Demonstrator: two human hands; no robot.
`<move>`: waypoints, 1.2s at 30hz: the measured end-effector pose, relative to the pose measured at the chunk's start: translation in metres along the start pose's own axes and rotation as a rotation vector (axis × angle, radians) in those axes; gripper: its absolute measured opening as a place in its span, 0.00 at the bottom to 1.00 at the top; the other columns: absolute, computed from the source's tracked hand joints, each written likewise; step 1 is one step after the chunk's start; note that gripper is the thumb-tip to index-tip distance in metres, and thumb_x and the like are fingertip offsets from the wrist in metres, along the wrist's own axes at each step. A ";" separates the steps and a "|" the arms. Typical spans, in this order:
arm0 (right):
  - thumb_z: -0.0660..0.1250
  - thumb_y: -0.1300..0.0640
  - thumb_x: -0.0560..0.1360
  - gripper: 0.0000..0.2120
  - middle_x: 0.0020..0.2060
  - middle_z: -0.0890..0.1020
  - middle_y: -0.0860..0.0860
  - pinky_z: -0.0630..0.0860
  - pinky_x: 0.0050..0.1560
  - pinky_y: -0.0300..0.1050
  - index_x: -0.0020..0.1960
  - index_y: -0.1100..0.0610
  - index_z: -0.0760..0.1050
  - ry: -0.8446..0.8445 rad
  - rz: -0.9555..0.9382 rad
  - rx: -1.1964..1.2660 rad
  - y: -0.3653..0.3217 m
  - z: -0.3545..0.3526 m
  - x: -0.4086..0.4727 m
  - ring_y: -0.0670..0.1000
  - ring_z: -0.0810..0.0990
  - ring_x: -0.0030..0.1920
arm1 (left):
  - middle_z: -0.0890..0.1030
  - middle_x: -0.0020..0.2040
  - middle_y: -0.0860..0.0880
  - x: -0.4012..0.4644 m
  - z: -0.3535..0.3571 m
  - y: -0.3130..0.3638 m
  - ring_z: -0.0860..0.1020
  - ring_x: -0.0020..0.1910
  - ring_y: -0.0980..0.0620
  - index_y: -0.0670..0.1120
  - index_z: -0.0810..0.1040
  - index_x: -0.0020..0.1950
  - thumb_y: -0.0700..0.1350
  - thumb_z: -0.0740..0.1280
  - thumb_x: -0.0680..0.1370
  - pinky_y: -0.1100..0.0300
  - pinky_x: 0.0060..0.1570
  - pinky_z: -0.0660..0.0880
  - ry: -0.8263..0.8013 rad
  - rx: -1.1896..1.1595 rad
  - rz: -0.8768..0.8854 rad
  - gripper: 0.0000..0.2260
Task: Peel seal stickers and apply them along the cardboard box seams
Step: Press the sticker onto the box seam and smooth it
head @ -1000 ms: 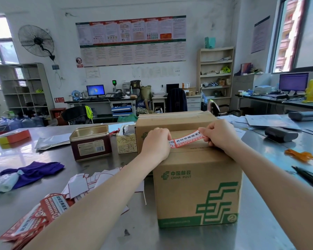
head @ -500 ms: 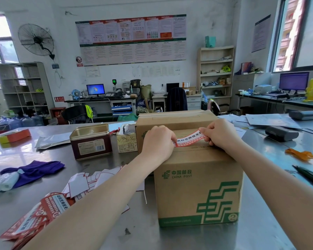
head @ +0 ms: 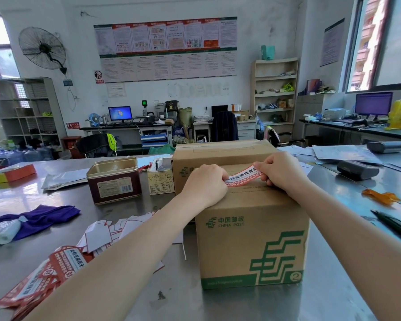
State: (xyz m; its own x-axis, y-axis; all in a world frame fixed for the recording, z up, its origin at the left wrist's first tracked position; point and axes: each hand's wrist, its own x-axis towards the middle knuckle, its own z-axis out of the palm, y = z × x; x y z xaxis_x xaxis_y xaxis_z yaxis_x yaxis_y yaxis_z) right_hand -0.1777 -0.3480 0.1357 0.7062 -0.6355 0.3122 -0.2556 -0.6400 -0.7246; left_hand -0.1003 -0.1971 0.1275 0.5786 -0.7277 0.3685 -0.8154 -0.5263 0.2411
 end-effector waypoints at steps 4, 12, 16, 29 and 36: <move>0.62 0.53 0.78 0.13 0.29 0.80 0.51 0.70 0.27 0.36 0.41 0.58 0.79 0.034 0.001 0.083 0.000 -0.001 -0.002 0.45 0.72 0.24 | 0.83 0.53 0.45 -0.002 -0.001 0.002 0.78 0.47 0.47 0.45 0.81 0.58 0.38 0.58 0.75 0.55 0.48 0.76 0.061 0.011 0.014 0.16; 0.58 0.55 0.78 0.16 0.28 0.82 0.53 0.72 0.29 0.39 0.36 0.57 0.78 0.101 0.061 0.160 -0.003 -0.002 -0.004 0.47 0.72 0.23 | 0.83 0.52 0.46 -0.001 -0.004 0.005 0.74 0.41 0.50 0.46 0.82 0.57 0.39 0.59 0.76 0.57 0.44 0.72 0.073 0.074 0.007 0.15; 0.57 0.59 0.77 0.13 0.28 0.81 0.55 0.70 0.27 0.39 0.38 0.59 0.76 0.127 0.102 0.271 -0.002 -0.002 -0.005 0.48 0.72 0.23 | 0.83 0.52 0.46 -0.001 -0.003 0.006 0.77 0.47 0.46 0.46 0.82 0.56 0.39 0.59 0.76 0.55 0.46 0.73 0.077 0.073 0.002 0.15; 0.57 0.60 0.77 0.13 0.27 0.76 0.54 0.69 0.29 0.39 0.39 0.62 0.77 0.300 0.187 0.373 0.008 -0.007 -0.006 0.47 0.72 0.24 | 0.80 0.59 0.47 0.003 0.000 0.003 0.77 0.55 0.47 0.48 0.78 0.62 0.44 0.55 0.79 0.53 0.58 0.71 -0.097 0.046 0.229 0.16; 0.58 0.59 0.76 0.13 0.26 0.76 0.53 0.71 0.35 0.43 0.37 0.61 0.76 0.321 0.170 0.406 0.011 -0.007 -0.004 0.48 0.72 0.25 | 0.61 0.75 0.53 0.017 0.003 0.015 0.61 0.73 0.50 0.53 0.61 0.74 0.56 0.50 0.82 0.53 0.71 0.58 -0.377 0.081 0.243 0.21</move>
State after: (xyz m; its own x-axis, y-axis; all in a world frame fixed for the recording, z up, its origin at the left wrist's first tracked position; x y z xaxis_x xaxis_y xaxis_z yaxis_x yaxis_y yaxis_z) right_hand -0.1883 -0.3554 0.1308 0.4234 -0.8563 0.2959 -0.0279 -0.3388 -0.9404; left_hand -0.1030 -0.2189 0.1348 0.3495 -0.9357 0.0489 -0.9329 -0.3426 0.1112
